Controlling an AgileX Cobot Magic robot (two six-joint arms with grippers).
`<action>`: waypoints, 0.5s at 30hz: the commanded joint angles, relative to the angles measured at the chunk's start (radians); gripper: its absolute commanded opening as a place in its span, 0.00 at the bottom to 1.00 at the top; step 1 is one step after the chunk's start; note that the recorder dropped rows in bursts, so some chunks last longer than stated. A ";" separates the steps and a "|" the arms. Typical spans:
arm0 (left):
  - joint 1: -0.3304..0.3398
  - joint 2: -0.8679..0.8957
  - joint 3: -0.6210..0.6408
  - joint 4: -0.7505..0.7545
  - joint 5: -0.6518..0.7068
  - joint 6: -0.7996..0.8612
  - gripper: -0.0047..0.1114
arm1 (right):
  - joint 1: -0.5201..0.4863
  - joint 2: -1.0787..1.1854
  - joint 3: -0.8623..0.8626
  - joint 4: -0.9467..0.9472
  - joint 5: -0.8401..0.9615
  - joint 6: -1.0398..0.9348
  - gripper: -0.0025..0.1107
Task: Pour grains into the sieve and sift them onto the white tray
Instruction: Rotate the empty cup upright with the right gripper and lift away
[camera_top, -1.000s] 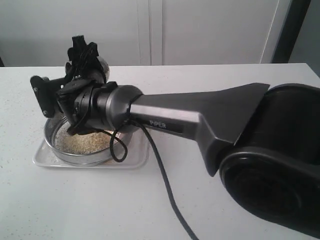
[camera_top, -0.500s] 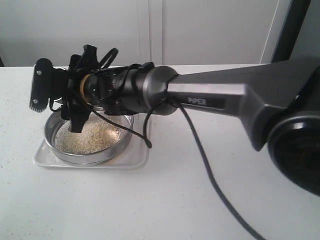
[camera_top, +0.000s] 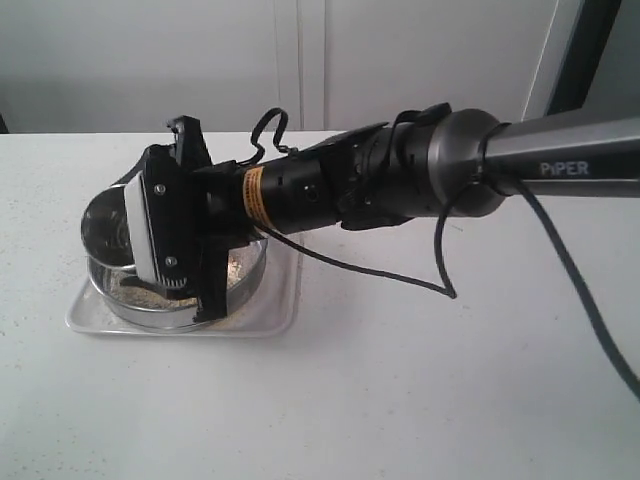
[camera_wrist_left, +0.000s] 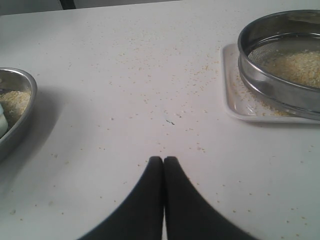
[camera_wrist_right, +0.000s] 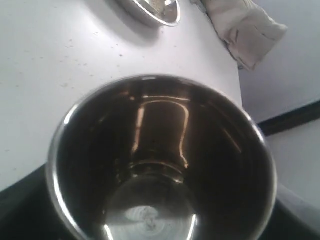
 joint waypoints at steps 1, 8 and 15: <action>-0.008 -0.005 0.005 -0.011 -0.004 0.000 0.04 | -0.004 -0.090 0.067 -0.072 -0.053 0.016 0.02; -0.008 -0.005 0.005 -0.011 -0.004 0.000 0.04 | -0.024 -0.139 0.111 -0.103 -0.127 0.296 0.02; -0.008 -0.005 0.005 -0.011 -0.004 0.000 0.04 | -0.024 -0.160 0.111 -0.138 -0.194 0.881 0.02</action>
